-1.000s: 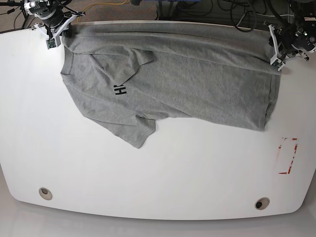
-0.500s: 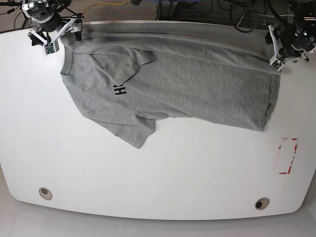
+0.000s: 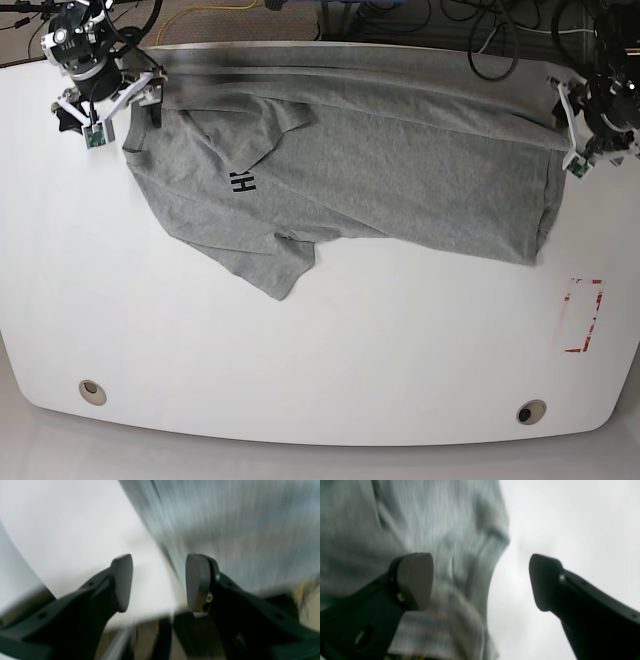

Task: Fold the T-shirt properly
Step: 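Release the edge and move the right gripper onto the shirt near the letters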

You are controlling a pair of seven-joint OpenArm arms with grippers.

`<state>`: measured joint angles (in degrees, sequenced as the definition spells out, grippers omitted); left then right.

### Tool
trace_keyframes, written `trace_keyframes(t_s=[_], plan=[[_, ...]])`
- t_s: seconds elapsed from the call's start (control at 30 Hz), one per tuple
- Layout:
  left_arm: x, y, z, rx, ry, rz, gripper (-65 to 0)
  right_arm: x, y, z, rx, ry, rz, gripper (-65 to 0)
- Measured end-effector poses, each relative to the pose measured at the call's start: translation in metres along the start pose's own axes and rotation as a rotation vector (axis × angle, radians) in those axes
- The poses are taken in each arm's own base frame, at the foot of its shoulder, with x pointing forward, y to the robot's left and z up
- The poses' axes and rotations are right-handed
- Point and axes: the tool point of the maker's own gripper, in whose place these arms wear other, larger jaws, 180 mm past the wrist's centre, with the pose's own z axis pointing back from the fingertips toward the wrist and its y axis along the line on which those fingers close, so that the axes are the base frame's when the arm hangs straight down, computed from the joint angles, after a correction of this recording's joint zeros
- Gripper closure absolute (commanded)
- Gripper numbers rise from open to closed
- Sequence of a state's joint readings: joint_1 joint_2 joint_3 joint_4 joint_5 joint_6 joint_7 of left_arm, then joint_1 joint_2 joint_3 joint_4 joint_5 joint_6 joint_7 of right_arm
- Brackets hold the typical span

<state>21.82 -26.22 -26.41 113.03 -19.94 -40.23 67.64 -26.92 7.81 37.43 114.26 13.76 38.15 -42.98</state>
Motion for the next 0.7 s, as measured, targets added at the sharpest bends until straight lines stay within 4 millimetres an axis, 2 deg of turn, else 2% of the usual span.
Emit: trace_keyframes(t_s=[0.2, 0.4, 0.53, 0.7], plan=[[0.026, 0.041, 0.009, 0.119, -0.058, 0.063, -31.8, 0.031, -0.010, -0.022, -0.009, -0.066, -0.022, -56.1], [0.069, 0.060, 0.010, 0.131, -0.191, 0.105, -31.8, 0.055, -0.010, -0.054, 0.026, -0.062, 0.002, -56.1], [0.084, 0.075, 0.009, 0.145, -0.220, 0.136, -31.8, 0.067, -0.020, -0.074, 0.017, -0.051, 0.004, -56.1], [0.098, 0.090, -0.002, 0.127, -0.247, 0.207, -31.8, 0.078, -0.015, -0.101, 0.060, -0.049, -0.036, -56.1]])
